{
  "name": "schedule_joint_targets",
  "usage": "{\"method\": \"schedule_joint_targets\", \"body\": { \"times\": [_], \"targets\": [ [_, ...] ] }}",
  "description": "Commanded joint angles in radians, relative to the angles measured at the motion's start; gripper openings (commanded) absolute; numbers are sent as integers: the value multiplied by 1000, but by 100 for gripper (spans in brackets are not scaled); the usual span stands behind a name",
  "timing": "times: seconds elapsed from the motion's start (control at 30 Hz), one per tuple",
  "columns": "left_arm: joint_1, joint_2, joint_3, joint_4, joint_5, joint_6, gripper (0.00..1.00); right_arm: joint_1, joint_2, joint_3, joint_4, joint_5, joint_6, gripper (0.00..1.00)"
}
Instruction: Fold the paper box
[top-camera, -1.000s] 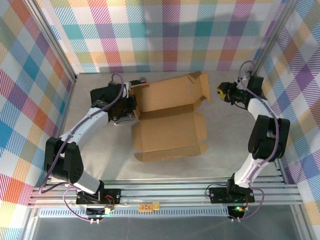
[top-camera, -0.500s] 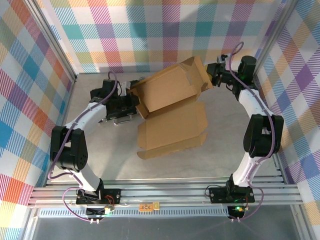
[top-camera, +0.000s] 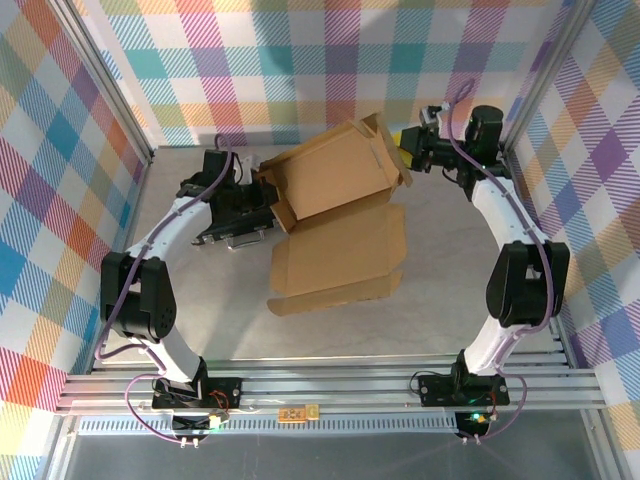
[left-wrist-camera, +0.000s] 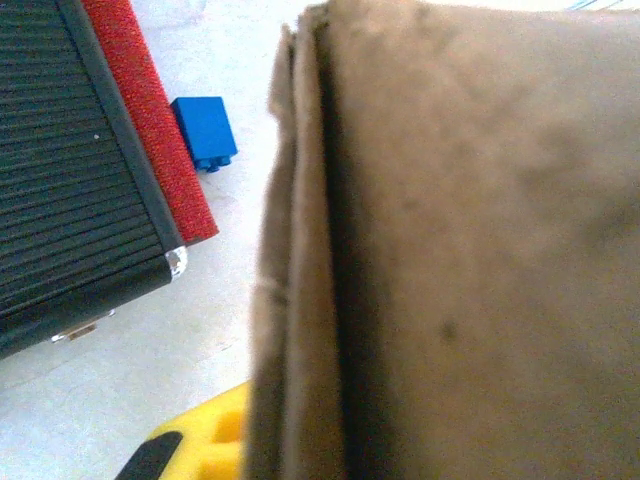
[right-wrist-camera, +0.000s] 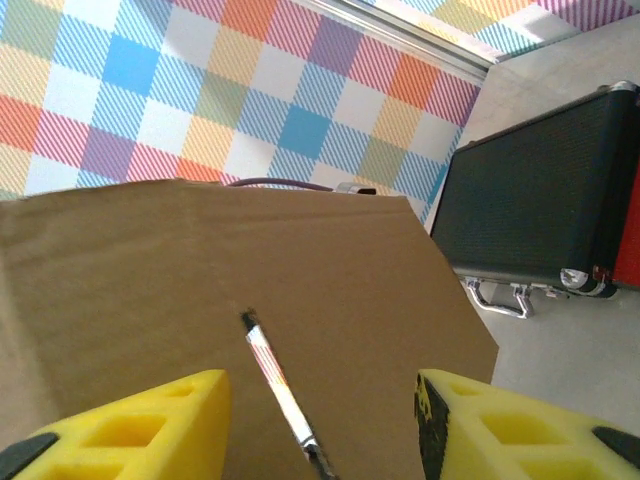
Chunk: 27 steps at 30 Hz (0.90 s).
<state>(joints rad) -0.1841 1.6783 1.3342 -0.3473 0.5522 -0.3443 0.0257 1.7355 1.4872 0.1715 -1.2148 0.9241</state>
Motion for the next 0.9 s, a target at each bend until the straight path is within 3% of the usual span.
{"method": "schedule_joint_targets", "body": {
  "times": [0.0,0.27,0.37,0.5,0.63,0.87],
  "targets": [
    [12,9,49,-76,-15,14,0,11,-54,42,-83,11,-101,53],
    [12,11,67,-111,-17,13,0,57,-109,39,-192,52,-191,53],
    [12,7,64,-110,-15,12,0,85,-115,73,-338,98,-311,54],
    [12,-3,60,-111,-17,17,0,117,-116,140,-568,234,-492,54],
    [12,-18,57,-119,-21,29,0,142,-126,177,-679,375,-600,55],
    [9,-43,50,-135,-29,51,0,236,-124,227,-828,744,-806,56]
  ]
}}
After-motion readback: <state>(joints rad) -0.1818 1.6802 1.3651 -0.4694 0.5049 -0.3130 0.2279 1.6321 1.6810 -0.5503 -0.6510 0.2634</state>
